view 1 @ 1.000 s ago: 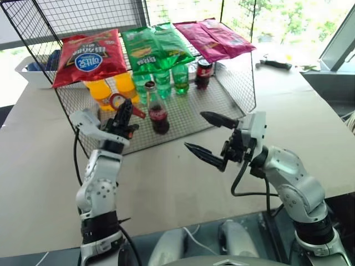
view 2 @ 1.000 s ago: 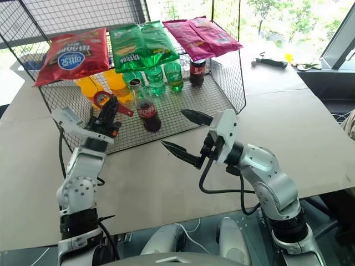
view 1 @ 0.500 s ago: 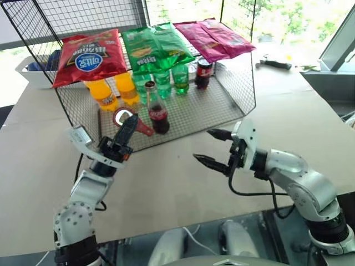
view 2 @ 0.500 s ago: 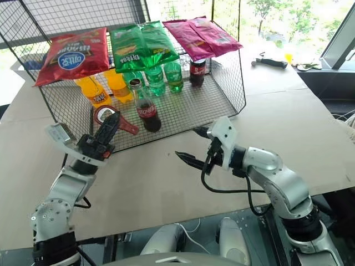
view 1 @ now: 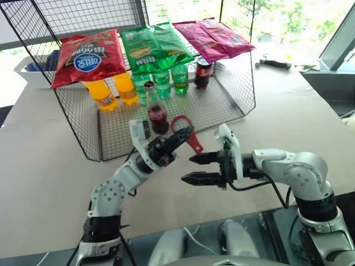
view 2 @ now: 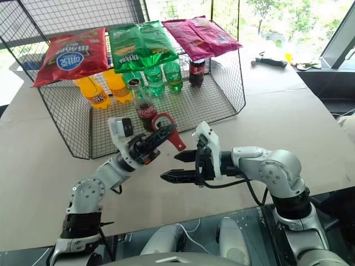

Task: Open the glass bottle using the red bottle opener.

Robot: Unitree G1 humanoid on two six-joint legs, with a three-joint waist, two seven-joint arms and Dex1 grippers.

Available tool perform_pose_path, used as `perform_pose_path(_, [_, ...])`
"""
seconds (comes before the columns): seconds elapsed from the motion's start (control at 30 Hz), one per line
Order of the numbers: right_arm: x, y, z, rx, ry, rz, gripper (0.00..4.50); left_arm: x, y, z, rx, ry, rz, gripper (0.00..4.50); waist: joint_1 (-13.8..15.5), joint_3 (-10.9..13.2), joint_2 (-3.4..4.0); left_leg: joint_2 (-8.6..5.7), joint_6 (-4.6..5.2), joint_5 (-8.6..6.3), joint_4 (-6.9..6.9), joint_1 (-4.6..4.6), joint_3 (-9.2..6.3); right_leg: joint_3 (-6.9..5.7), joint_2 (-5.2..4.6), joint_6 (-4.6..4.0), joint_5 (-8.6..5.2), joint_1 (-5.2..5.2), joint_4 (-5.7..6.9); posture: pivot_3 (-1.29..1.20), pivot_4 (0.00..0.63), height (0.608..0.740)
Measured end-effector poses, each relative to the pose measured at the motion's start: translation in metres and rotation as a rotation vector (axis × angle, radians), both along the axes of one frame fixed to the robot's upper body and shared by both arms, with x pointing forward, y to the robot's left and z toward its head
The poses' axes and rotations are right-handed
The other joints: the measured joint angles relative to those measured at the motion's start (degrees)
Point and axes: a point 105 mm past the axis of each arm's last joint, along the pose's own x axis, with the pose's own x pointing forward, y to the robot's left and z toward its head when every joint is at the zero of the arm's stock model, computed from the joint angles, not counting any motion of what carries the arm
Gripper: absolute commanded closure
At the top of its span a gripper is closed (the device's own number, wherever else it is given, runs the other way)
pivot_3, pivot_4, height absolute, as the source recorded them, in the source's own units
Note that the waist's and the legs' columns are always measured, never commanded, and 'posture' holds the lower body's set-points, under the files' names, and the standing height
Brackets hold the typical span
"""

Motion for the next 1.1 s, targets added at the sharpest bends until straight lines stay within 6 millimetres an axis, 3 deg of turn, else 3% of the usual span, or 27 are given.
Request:
perform_pose_path(0.33, [-0.001,0.004,0.011,0.023,0.041,0.050,0.00,-0.005,-0.003,-0.006,0.015,-0.012,-0.052,4.42,0.0,0.0,0.01,0.03,0.00,0.00,0.00,-0.07,0.00,0.00,-0.01,0.00,0.00,-0.08,-0.01,0.00,0.150,0.740])
perform_pose_path(0.47, [-0.004,0.005,0.014,0.022,0.049,0.075,1.19,-0.007,-0.003,-0.010,0.022,-0.006,-0.058,4.50,0.0,0.0,0.01,0.04,0.00,0.00,-0.01,-0.08,0.00,0.00,-0.01,0.00,0.00,-0.09,-0.02,0.00,0.150,0.740])
perform_pose_path(0.53, [-0.003,0.004,0.012,0.008,0.064,0.069,2.04,-0.010,-0.004,-0.010,0.011,-0.012,-0.077,4.50,0.0,0.0,0.01,0.04,0.00,0.00,-0.01,-0.08,0.00,0.00,-0.02,0.00,0.00,-0.09,-0.02,0.00,0.150,0.740])
perform_pose_path(0.57, [-0.003,0.004,0.011,0.008,0.065,0.069,2.17,-0.010,-0.004,-0.010,0.011,-0.012,-0.077,4.50,0.0,0.0,0.01,0.04,0.00,0.00,-0.01,-0.08,0.00,0.01,-0.02,0.00,0.00,-0.09,-0.02,0.00,0.150,0.740])
perform_pose_path(0.73, [0.001,0.002,0.006,-0.015,0.105,0.047,4.27,-0.015,-0.008,-0.010,0.001,-0.021,-0.110,4.50,0.0,0.0,0.03,0.05,0.00,0.00,-0.01,-0.09,-0.01,0.00,-0.02,0.00,0.00,-0.09,-0.02,0.00,0.150,0.740])
perform_pose_path(0.77, [0.002,0.001,0.006,-0.020,0.110,0.041,4.44,-0.017,-0.008,-0.009,0.001,-0.027,-0.115,4.50,0.0,0.0,0.03,0.05,0.00,0.00,-0.01,-0.09,-0.01,0.00,-0.02,0.00,0.00,-0.09,-0.02,0.00,0.150,0.740])
perform_pose_path(1.03, [-0.003,0.000,0.002,-0.049,0.137,0.054,4.44,-0.021,-0.007,-0.013,0.037,-0.041,-0.147,4.50,0.0,0.0,0.04,0.05,0.00,0.00,-0.01,-0.09,0.00,0.00,-0.02,0.00,0.00,-0.10,-0.02,0.00,0.150,0.740])
perform_pose_path(1.1, [-0.003,-0.001,0.001,-0.056,0.134,0.049,4.50,-0.021,-0.008,-0.014,0.047,-0.046,-0.148,3.73,0.1,0.0,0.04,0.05,0.01,0.00,-0.01,-0.09,-0.01,0.00,-0.02,0.00,0.00,-0.09,-0.03,0.00,0.150,0.740])
